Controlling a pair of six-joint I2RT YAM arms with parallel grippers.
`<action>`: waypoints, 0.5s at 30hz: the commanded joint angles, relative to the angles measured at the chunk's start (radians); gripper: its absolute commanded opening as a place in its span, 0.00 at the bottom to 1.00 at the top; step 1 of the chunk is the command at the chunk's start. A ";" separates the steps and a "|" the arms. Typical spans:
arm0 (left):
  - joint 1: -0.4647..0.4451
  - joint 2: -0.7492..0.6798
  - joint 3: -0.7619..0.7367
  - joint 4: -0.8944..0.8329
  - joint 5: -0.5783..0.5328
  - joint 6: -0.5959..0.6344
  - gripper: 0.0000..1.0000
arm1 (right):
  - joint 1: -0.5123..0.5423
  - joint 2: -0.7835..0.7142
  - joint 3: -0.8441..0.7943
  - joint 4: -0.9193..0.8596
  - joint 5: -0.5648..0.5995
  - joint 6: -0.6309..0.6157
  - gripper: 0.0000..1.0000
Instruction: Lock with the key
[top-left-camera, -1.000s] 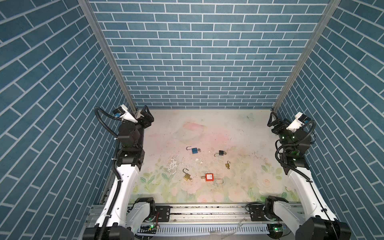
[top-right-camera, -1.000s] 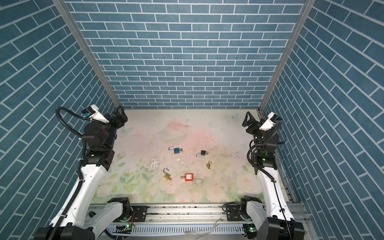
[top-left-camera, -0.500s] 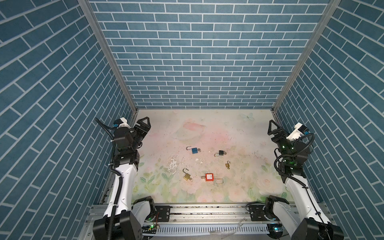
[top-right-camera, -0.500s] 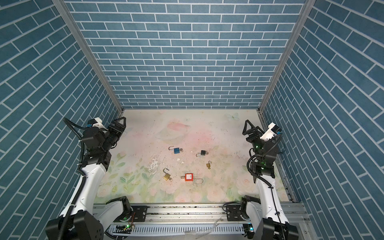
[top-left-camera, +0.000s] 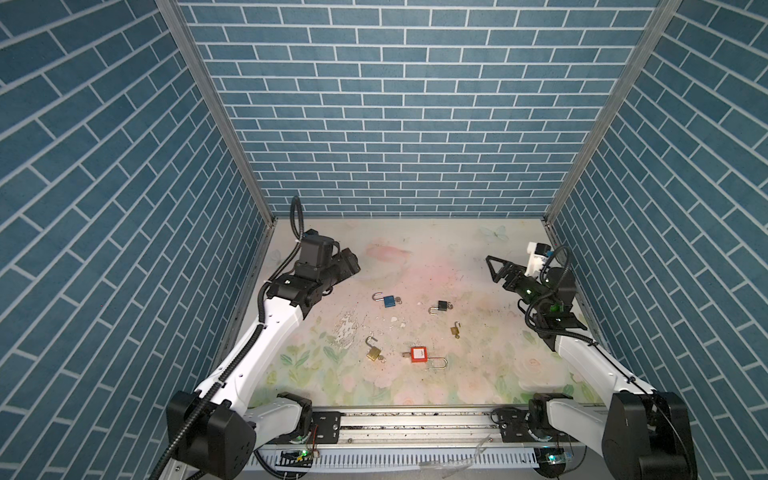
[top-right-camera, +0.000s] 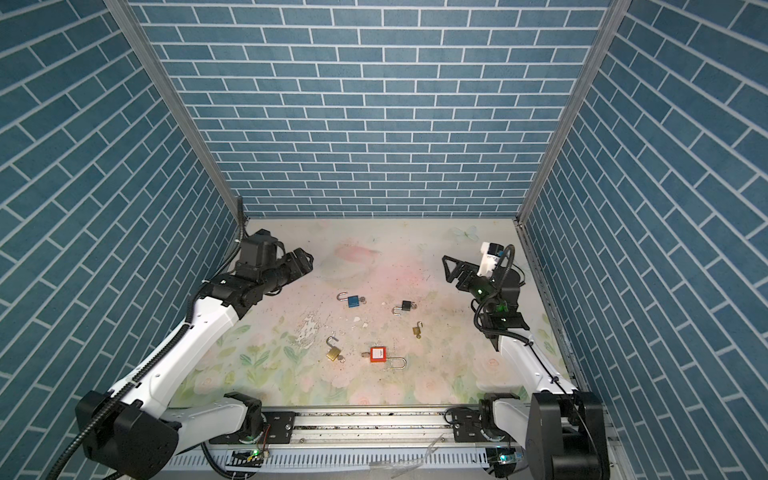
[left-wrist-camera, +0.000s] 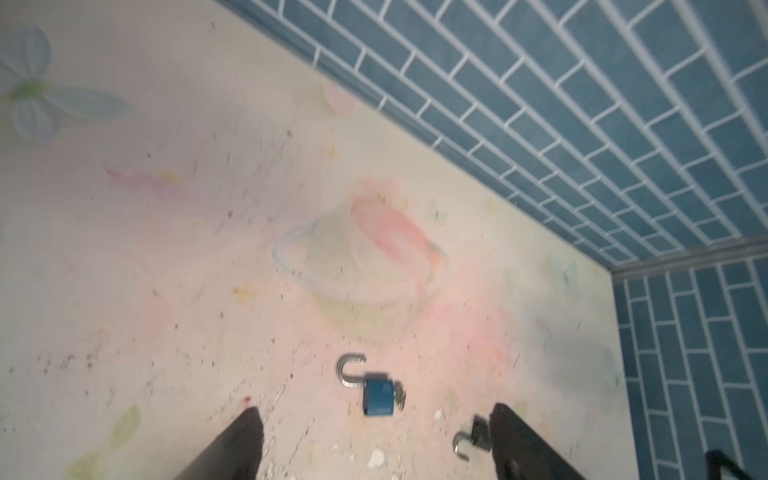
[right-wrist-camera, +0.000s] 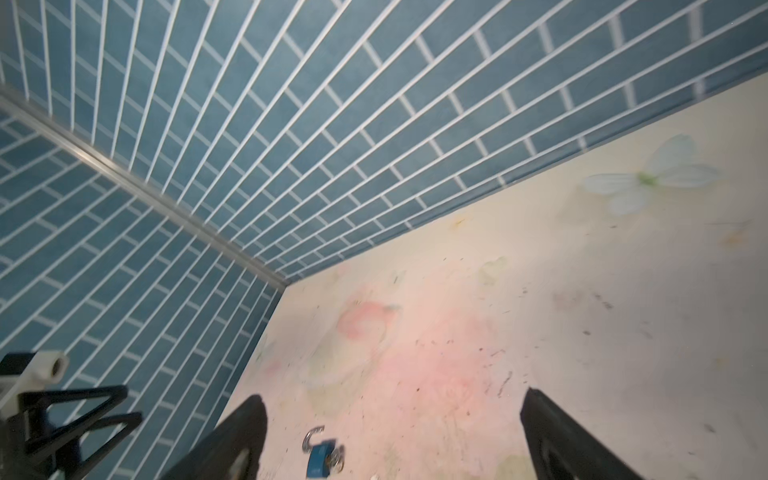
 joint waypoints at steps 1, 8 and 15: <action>-0.101 0.006 -0.035 -0.130 -0.028 -0.021 0.86 | 0.087 0.047 0.039 -0.071 -0.021 -0.118 0.95; -0.312 0.033 -0.150 -0.188 -0.003 -0.143 0.86 | 0.329 0.155 0.117 -0.275 -0.003 -0.299 0.94; -0.395 0.007 -0.269 -0.221 0.002 -0.357 0.86 | 0.579 0.193 0.097 -0.360 0.091 -0.415 0.90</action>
